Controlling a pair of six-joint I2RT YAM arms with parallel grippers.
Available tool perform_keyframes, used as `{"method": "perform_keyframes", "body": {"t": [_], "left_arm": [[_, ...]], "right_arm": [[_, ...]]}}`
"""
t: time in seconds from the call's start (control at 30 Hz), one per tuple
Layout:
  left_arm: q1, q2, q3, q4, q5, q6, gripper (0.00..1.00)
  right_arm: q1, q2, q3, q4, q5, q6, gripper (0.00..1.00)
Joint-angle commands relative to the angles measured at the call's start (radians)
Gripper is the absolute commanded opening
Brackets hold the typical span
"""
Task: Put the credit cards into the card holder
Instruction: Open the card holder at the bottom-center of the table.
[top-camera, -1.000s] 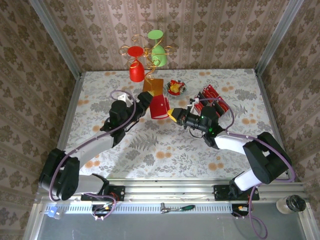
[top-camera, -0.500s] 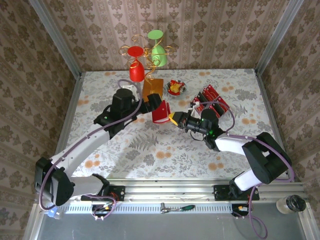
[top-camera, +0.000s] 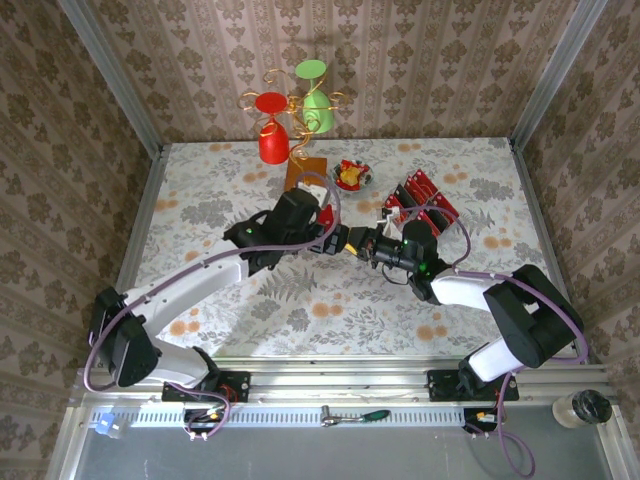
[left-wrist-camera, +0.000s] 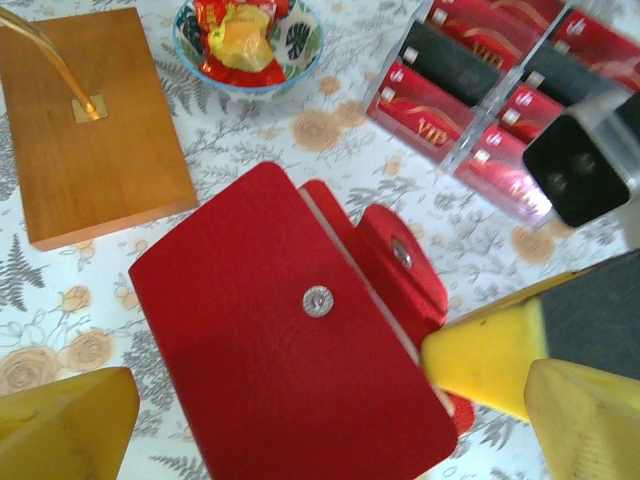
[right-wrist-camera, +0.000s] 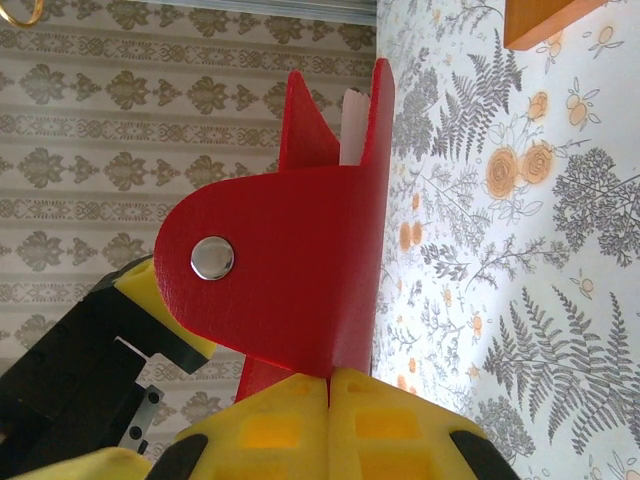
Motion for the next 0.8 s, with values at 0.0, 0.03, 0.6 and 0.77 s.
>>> {"method": "perform_keyframes", "body": {"t": [0.0, 0.03, 0.6, 0.77], "left_arm": [[-0.011, 0.009, 0.030, -0.042, -0.074, 0.059, 1.00], [-0.012, 0.008, 0.025, -0.039, -0.078, 0.060, 1.00], [-0.001, -0.031, -0.023, -0.061, -0.145, 0.061, 0.98], [0.015, -0.062, -0.058, -0.061, -0.152, 0.052, 0.97]], "right_arm": [[-0.005, -0.016, -0.010, 0.030, -0.022, -0.026, 0.00], [-0.005, -0.016, -0.011, 0.030, -0.022, -0.025, 0.00], [-0.006, -0.015, -0.020, 0.030, -0.023, -0.029, 0.00], [-0.008, -0.014, -0.027, 0.029, -0.022, -0.032, 0.00]]}}
